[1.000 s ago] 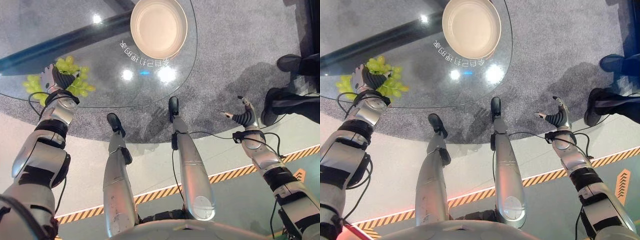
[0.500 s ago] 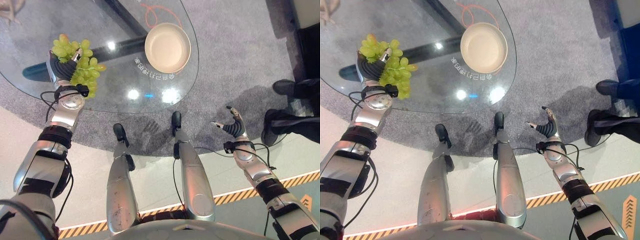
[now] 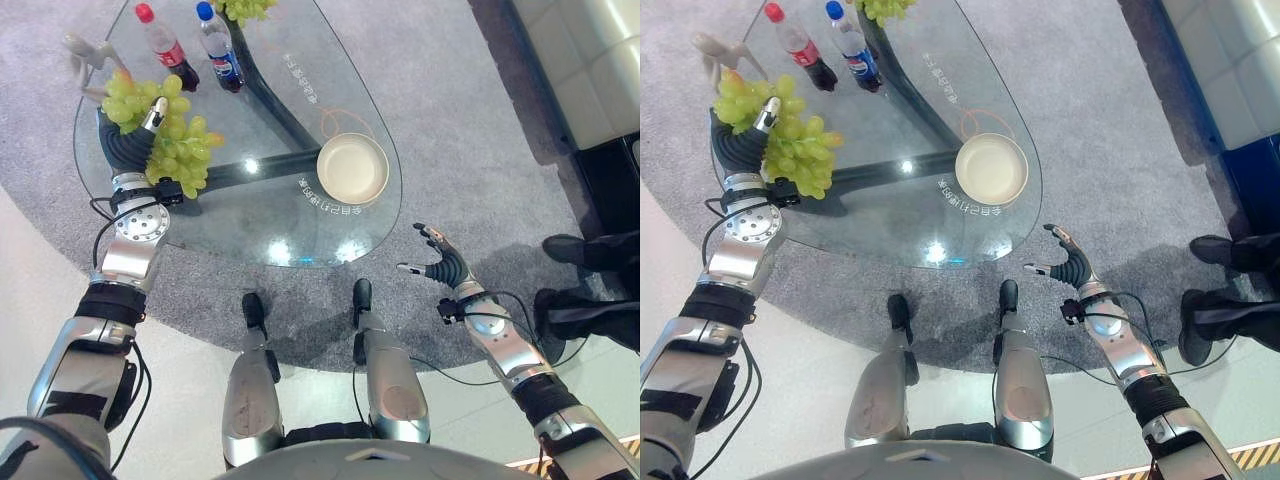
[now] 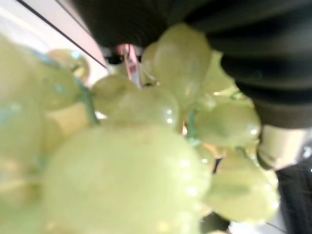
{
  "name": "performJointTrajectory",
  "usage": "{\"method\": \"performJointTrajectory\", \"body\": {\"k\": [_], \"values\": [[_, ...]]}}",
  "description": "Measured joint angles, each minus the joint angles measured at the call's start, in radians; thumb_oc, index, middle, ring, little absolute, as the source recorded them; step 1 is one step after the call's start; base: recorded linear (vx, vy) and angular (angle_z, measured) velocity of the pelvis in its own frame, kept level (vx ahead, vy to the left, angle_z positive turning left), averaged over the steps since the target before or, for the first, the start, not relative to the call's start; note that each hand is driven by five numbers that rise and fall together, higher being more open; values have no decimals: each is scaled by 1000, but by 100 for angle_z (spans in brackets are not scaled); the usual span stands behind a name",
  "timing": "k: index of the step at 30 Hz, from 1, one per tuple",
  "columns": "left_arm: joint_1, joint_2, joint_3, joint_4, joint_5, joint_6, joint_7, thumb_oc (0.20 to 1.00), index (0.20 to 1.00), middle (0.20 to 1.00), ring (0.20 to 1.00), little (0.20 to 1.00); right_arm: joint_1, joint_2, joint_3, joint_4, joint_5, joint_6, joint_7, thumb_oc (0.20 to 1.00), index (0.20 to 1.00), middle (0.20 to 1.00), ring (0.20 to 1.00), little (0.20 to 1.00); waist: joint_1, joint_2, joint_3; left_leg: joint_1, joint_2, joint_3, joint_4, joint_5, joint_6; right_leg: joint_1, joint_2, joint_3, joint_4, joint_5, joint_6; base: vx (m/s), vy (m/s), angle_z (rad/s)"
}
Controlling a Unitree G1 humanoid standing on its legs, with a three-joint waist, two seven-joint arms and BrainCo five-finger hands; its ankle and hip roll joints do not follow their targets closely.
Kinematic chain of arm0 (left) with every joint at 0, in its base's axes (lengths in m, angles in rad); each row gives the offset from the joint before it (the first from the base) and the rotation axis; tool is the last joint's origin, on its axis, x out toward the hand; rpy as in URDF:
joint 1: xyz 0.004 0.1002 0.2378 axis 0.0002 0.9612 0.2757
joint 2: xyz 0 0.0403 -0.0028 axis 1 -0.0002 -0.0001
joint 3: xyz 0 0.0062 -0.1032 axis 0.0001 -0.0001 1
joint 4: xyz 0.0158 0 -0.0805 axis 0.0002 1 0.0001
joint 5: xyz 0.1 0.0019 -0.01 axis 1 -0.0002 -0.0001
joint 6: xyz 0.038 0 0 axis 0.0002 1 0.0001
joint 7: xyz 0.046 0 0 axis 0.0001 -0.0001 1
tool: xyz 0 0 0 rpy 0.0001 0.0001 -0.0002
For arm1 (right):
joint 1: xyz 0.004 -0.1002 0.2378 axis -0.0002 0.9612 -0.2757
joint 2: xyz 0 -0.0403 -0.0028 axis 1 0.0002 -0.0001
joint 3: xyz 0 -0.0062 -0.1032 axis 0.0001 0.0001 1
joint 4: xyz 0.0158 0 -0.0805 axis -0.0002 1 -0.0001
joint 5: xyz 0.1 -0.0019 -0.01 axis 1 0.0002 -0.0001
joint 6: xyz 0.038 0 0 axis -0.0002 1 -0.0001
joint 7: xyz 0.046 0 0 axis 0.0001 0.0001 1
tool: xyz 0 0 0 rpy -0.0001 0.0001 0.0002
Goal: Pick up fruits into the plate
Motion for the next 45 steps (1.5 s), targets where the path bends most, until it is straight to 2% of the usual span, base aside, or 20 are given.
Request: {"method": "performJointTrajectory", "body": {"k": [3,6,8,12,14,18,25,31,37,45], "values": [[43,-2,1,-55,1,1,-77,200,200,200,200,200,-69,-45,-5,-47,27,43,96,1000,1000,1000,1000,1000,18,19,-36,20,-3,-2,-15,-2,1,24,-3,-9,-16,0,0,111,-33,6],[101,-4,9,-147,1,25,-165,200,200,200,200,200,-141,-74,-11,-98,132,169,230,1000,1000,1000,1000,1000,38,39,-53,59,-4,-3,-25,-3,0,67,-2,-15,-30,0,0,110,-12,1],[138,-20,8,-188,0,25,-230,200,200,200,200,200,-159,-72,-10,-157,178,222,303,1000,1000,1000,1000,1000,48,49,-99,76,-5,-2,-40,-3,0,85,-1,-18,-46,0,0,97,-5,2],[149,-31,-7,-193,-1,37,-316,200,200,200,200,200,-214,-57,46,-229,255,317,376,1000,1000,1000,1000,1000,58,54,-153,124,-6,0,-60,-4,0,137,0,-23,-73,1,3,67,-3,1],[150,-32,-51,-195,-12,53,-375,200,200,200,200,200,-254,-29,90,-244,326,372,407,1000,1000,1000,1000,1000,61,56,-219,128,-7,2,-65,-7,-1,150,0,-28,-94,4,6,66,1,5],[164,-35,-108,-203,-28,67,-447,200,200,200,200,200,-265,22,142,-275,445,435,409,1000,1000,1000,1000,1000,63,59,-276,158,-7,1,-65,-18,-4,193,0,-38,-118,4,7,64,-4,4],[176,-46,-164,-268,-76,70,-509,200,200,200,200,200,-266,73,179,-347,563,463,353,1000,1000,1000,1000,1000,60,62,-303,186,-6,2,-65,-21,-3,222,1,-37,-119,4,7,10,0,0],[191,-69,-171,-307,-99,86,-511,200,200,200,200,200,-263,91,212,-354,648,499,309,1000,1000,1000,1000,1000,60,63,-346,189,-5,4,-65,-21,-3,224,1,-36,-119,4,7,0,0,0],[193,-73,-184,-308,-138,87,-511,200,200,200,200,200,-260,92,230,-360,707,502,264,1000,1000,1000,1000,1000,59,63,-385,192,-5,4,-65,-21,-3,227,1,-35,-120,4,7,0,0,0],[194,-91,-185,-312,-177,86,-511,200,200,200,200,200,-231,94,229,-382,782,525,242,1000,1000,1000,1000,1000,58,62,-393,196,-5,2,-65,-20,-2,233,1,-34,-120,4,7,0,0,0]]}}
